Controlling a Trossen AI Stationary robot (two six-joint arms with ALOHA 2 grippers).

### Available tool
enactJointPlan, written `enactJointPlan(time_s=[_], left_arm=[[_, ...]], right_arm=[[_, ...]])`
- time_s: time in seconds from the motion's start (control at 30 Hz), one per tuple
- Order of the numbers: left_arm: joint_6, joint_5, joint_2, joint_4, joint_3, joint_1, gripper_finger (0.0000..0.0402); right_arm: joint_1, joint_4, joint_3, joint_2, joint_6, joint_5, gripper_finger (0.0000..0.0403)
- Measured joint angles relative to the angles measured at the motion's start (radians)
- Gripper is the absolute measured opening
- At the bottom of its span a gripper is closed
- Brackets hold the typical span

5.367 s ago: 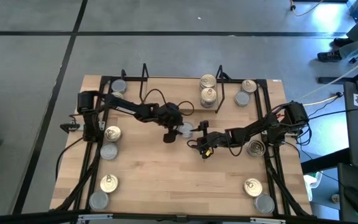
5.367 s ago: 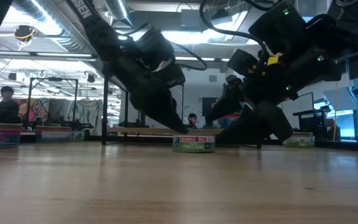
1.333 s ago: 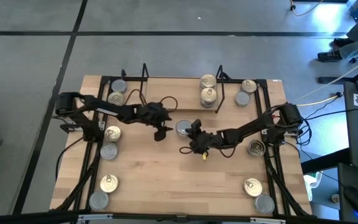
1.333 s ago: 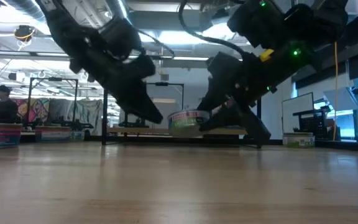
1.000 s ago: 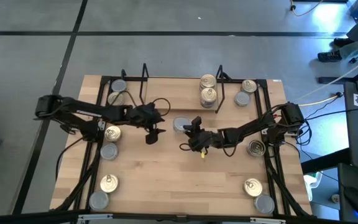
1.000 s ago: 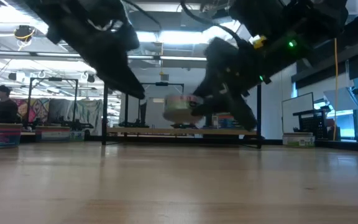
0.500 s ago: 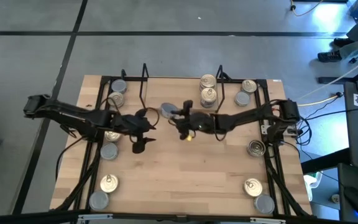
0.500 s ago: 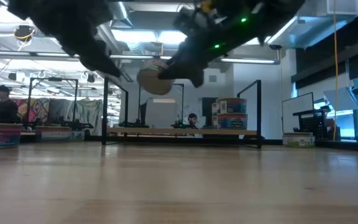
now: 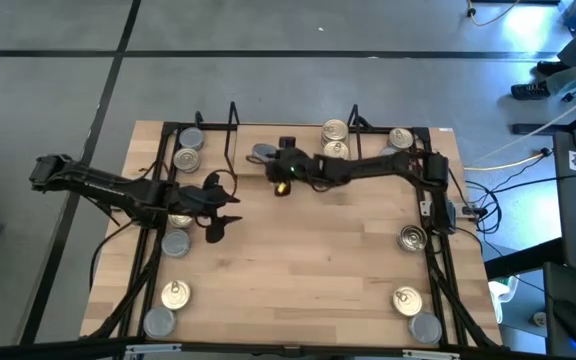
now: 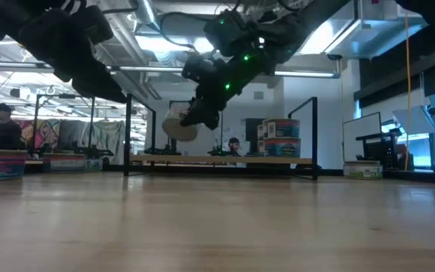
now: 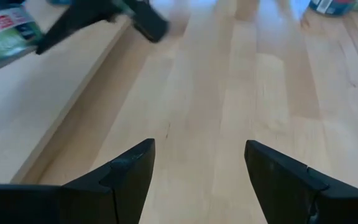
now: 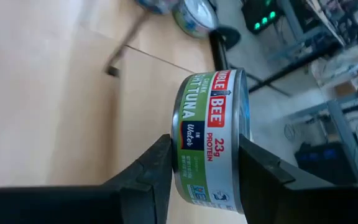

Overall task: Stack canned seafood by type on shelf
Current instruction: Put the green tuna can on the shelf

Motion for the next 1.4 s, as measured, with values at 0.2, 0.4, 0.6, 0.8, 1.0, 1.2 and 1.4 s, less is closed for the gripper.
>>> enactJointPlan(time_s=[0.2, 0.4, 0.6, 0.8, 1.0, 1.2, 1.4], left_arm=[[0.000, -0.022, 0.003, 0.012, 0.000, 0.000, 0.0249], [-0.004, -0.026, 0.006, 0.024, 0.000, 0.001, 0.0249], [-0.005, -0.026, 0.006, 0.024, 0.000, 0.000, 0.0249], [-0.005, -0.031, 0.006, 0.029, 0.000, 0.010, 0.0249], [0.003, -0.032, 0.006, 0.033, 0.000, 0.019, 0.0249], [0.030, -0.035, 0.006, 0.042, 0.000, 0.023, 0.0249], [0.025, -0.035, 0.006, 0.042, 0.000, 0.024, 0.0249]], right_arm=[[-0.086, -0.035, 0.066, 0.045, 0.027, -0.141, 0.0140], [-0.149, -0.022, 0.080, 0.077, 0.030, -0.211, 0.0140], [-0.169, 0.039, 0.081, 0.097, 0.029, -0.238, 0.0140], [-0.167, 0.123, 0.080, 0.112, 0.014, -0.269, 0.0140], [-0.174, 0.113, 0.100, 0.132, 0.014, -0.272, 0.0140], [-0.174, 0.109, 0.103, 0.132, 0.007, -0.276, 0.0140], [-0.172, 0.102, 0.103, 0.132, -0.013, -0.276, 0.0162]])
